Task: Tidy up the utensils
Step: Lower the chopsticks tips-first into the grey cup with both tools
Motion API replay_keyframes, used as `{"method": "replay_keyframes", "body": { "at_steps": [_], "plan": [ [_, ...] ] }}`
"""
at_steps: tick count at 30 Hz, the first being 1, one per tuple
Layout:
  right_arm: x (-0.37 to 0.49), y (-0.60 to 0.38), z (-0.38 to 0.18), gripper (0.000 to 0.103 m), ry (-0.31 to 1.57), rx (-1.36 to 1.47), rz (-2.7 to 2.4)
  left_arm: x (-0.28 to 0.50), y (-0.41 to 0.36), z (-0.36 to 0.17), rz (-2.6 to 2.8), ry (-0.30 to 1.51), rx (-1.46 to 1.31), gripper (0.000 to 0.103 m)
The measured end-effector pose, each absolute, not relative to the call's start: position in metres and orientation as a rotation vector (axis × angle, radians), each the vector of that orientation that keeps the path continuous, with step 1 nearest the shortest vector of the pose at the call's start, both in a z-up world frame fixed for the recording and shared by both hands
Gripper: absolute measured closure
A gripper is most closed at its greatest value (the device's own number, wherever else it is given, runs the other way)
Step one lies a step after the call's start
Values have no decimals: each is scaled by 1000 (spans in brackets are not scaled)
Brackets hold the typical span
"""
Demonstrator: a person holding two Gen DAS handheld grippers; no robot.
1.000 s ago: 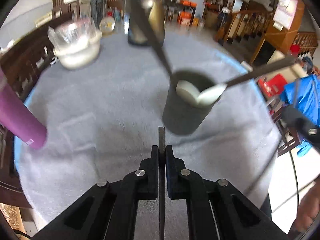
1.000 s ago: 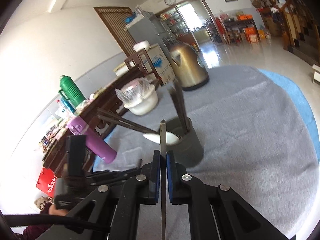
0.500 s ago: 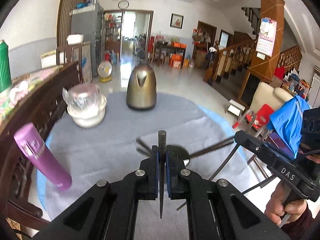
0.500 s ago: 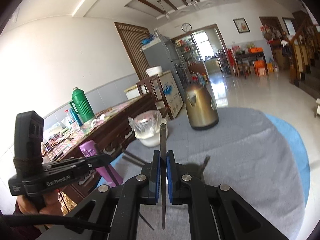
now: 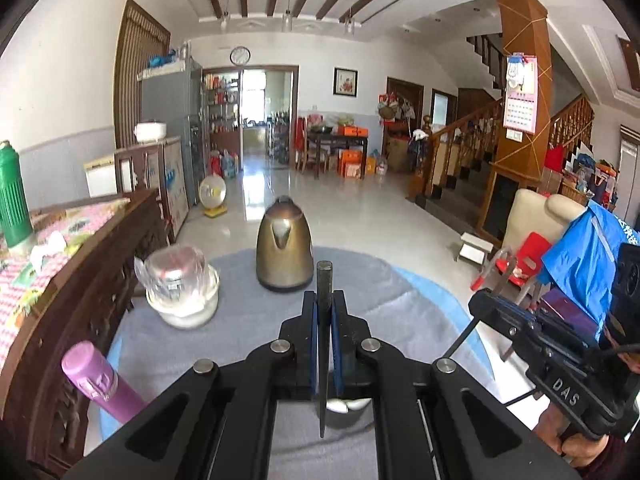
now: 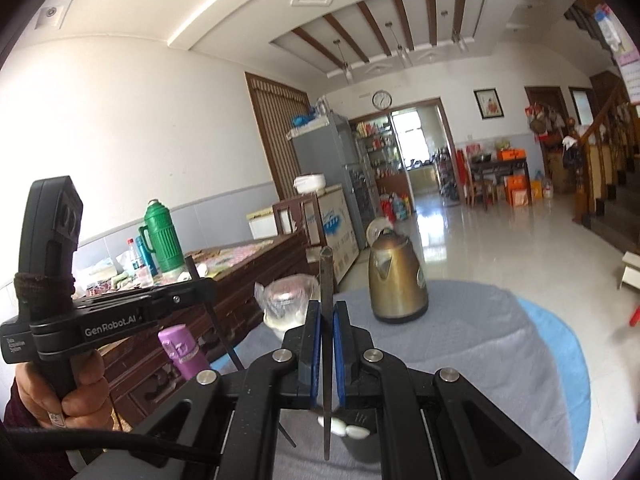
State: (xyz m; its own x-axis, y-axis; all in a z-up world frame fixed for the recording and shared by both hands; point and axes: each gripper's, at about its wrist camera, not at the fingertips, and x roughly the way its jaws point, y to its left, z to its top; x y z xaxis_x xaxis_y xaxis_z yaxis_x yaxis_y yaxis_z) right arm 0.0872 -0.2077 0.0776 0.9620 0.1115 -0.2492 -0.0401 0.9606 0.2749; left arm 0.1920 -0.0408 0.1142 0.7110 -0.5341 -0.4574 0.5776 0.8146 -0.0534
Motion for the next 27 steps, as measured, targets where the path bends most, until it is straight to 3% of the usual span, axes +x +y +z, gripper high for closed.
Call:
{"method": "replay_keyframes", "body": {
  "at_steps": [12, 27],
  "plan": [
    [103, -217, 100, 97, 197, 262, 1, 199, -74, 141, -570, 342, 109, 96],
    [126, -217, 96, 97, 188, 253, -76, 217, -85, 129, -534, 345, 107, 96]
  ]
}}
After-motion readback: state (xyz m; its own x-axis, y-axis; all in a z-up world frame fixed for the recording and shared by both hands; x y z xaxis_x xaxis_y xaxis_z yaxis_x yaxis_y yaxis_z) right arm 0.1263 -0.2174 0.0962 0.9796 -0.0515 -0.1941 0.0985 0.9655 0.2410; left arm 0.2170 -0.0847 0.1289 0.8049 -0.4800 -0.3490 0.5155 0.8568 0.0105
